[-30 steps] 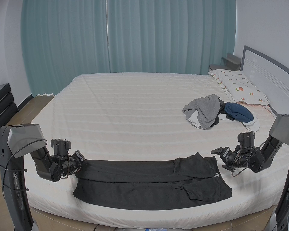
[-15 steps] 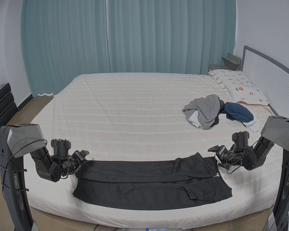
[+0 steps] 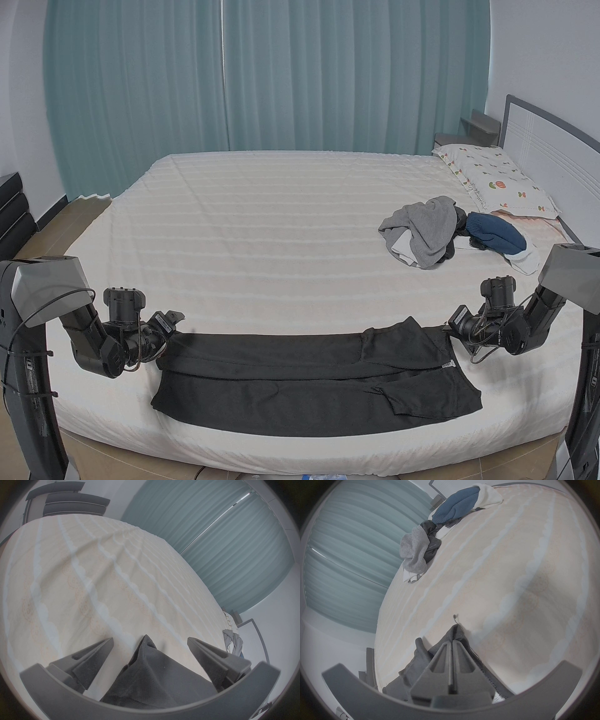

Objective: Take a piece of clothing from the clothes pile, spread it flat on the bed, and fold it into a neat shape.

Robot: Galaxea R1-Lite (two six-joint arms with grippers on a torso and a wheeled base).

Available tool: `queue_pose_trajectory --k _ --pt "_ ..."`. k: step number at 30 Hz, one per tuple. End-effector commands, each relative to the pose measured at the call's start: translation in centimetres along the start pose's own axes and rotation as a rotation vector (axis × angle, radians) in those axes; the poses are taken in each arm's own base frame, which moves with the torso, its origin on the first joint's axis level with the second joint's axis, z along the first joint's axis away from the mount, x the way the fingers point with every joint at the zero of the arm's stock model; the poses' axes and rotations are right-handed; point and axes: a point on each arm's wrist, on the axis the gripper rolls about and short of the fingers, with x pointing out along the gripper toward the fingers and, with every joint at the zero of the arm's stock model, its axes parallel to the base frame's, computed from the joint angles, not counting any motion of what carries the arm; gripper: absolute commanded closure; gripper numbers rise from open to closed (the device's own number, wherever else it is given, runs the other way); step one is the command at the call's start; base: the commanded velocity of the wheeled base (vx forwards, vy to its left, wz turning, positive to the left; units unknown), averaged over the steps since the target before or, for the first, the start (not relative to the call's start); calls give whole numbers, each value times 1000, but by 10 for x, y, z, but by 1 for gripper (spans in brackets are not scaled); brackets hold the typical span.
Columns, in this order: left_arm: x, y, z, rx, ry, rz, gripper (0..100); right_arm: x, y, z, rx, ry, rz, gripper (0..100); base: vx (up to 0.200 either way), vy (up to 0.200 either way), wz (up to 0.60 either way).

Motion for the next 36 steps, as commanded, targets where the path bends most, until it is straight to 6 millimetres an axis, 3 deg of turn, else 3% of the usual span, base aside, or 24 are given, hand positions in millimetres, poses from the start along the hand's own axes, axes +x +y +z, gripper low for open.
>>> queue_pose_trajectory --k 1,4,5,15,18,28,36 --pt "-2 -1 3 -1 -10 -1 0 -1 0 1 2 -3 2 100 0 0 0" --pt "-7 3 3 -7 -11 11 0 -2 0 0 2 -5 8 100 0 0 0" --pt "-7 3 3 -7 -11 11 0 -2 0 0 2 -5 8 0 0 0 0" --pt "-37 -6 11 -35 -28 -18 0 -37 -5 14 110 -17 100 0 -60 0 0" --pt "-41 1 0 -36 11 7 0 -44 -9 12 123 -25 123 0 -200 0 0" --pt "-57 16 -33 -36 125 73 0 -49 -13 -4 157 5 131 0 -180 0 0" --pt "-55 17 -35 -32 150 55 0 -46 -12 -9 156 20 126 0 0 0 0"
